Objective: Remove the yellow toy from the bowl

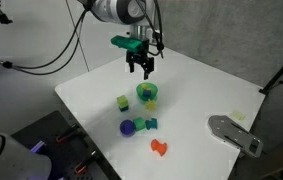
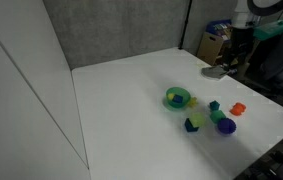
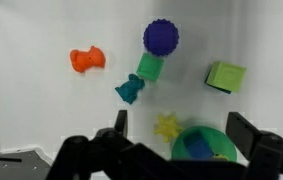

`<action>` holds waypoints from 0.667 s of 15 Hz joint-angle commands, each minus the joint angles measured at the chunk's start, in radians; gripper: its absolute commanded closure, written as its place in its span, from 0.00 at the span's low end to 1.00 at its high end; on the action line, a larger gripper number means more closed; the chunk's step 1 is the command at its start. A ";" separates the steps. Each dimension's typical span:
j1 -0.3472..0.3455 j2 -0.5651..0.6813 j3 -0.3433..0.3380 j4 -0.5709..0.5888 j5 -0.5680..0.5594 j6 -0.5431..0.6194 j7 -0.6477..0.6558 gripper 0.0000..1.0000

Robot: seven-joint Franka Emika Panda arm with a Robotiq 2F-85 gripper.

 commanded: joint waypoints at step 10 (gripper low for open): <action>-0.012 -0.208 -0.004 -0.236 0.119 0.194 -0.118 0.00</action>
